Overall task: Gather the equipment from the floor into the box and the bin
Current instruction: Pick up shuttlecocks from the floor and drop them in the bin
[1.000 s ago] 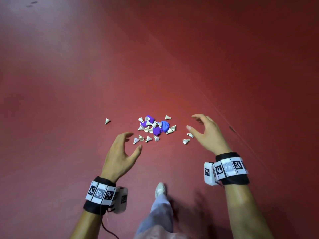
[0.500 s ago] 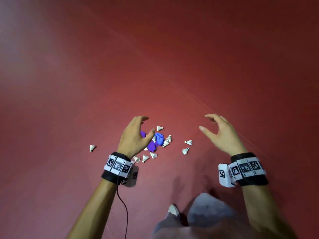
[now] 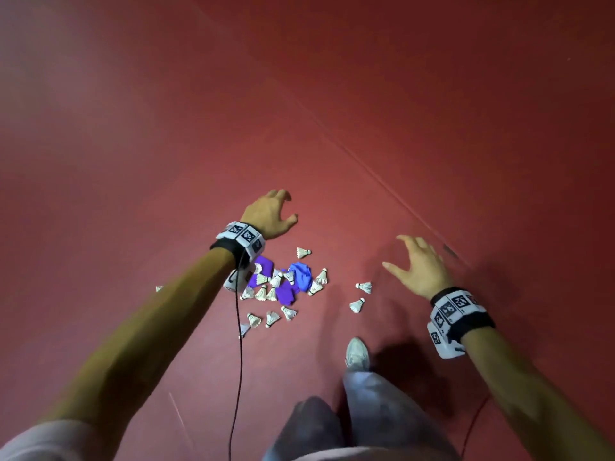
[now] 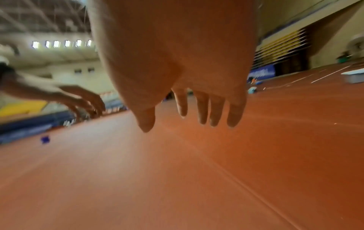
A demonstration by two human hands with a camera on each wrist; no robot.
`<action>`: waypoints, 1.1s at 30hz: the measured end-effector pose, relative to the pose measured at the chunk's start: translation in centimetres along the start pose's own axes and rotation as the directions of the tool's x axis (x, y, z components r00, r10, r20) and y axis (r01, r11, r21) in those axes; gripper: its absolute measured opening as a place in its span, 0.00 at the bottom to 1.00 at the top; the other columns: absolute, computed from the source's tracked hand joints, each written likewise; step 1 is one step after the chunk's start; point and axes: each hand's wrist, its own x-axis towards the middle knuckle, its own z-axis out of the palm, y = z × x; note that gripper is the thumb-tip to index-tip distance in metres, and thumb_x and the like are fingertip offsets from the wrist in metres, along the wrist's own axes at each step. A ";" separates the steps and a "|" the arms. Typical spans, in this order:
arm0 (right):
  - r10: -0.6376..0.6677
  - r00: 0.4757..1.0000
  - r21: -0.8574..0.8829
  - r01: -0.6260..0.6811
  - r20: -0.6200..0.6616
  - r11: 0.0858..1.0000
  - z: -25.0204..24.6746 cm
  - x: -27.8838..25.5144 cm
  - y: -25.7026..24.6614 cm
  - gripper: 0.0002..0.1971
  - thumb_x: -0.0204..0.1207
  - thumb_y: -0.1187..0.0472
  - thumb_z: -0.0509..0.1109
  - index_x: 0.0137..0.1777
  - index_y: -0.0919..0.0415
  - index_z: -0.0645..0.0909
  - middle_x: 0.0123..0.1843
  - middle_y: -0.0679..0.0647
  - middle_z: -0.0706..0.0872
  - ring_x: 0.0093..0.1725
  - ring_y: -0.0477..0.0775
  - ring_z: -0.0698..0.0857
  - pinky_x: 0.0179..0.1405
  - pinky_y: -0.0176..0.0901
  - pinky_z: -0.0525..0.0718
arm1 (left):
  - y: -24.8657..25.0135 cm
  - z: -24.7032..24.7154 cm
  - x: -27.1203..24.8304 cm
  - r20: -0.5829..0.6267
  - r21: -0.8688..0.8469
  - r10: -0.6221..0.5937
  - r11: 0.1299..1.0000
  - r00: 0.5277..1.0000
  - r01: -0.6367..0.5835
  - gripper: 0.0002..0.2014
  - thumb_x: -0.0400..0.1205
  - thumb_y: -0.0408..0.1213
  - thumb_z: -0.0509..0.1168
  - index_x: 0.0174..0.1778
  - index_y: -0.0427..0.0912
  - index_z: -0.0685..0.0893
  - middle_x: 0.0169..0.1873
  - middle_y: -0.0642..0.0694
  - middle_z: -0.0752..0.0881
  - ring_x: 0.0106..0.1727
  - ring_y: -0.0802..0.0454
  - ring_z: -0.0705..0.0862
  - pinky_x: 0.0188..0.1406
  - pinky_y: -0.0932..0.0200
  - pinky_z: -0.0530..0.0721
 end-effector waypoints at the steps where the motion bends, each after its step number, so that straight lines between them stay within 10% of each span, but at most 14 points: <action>1: -0.007 0.999 -0.047 0.009 0.036 0.999 1.5 1.8 0.8 0.36 0.78 0.37 0.74 0.81 0.49 0.70 0.76 0.56 0.77 0.75 0.65 0.77 0.74 0.67 0.77 | -1.0 2.1 1.3 0.063 0.055 -0.025 0.998 0.998 0.022 0.28 0.82 0.56 0.67 0.73 0.44 0.76 0.68 0.41 0.82 0.65 0.37 0.85 0.62 0.39 0.86; 11: 0.167 0.775 -0.240 -0.020 0.609 0.971 21.4 8.3 14.1 0.45 0.77 0.40 0.76 0.89 0.55 0.60 0.85 0.56 0.74 0.82 0.59 0.75 0.80 0.48 0.73 | -11.9 26.8 0.3 0.456 0.345 -0.242 0.935 0.857 0.081 0.34 0.83 0.56 0.68 0.82 0.44 0.69 0.74 0.41 0.81 0.73 0.37 0.82 0.68 0.41 0.83; 25: 0.193 0.735 -0.132 -0.141 0.650 0.981 50.3 19.2 25.0 0.41 0.78 0.57 0.80 0.86 0.62 0.61 0.75 0.63 0.81 0.66 0.57 0.83 0.59 0.34 0.72 | -26.9 59.2 2.0 0.613 0.218 -0.275 0.960 0.741 0.176 0.35 0.85 0.51 0.64 0.89 0.53 0.60 0.69 0.42 0.85 0.69 0.38 0.85 0.67 0.44 0.83; 33: 0.107 0.707 -0.119 -0.033 0.699 0.992 62.7 25.0 30.1 0.51 0.71 0.50 0.82 0.89 0.55 0.57 0.79 0.58 0.78 0.72 0.60 0.83 0.70 0.47 0.80 | -31.9 73.3 4.6 0.655 0.172 -0.308 0.950 0.690 0.260 0.39 0.85 0.28 0.54 0.91 0.60 0.53 0.68 0.38 0.85 0.69 0.38 0.85 0.69 0.45 0.82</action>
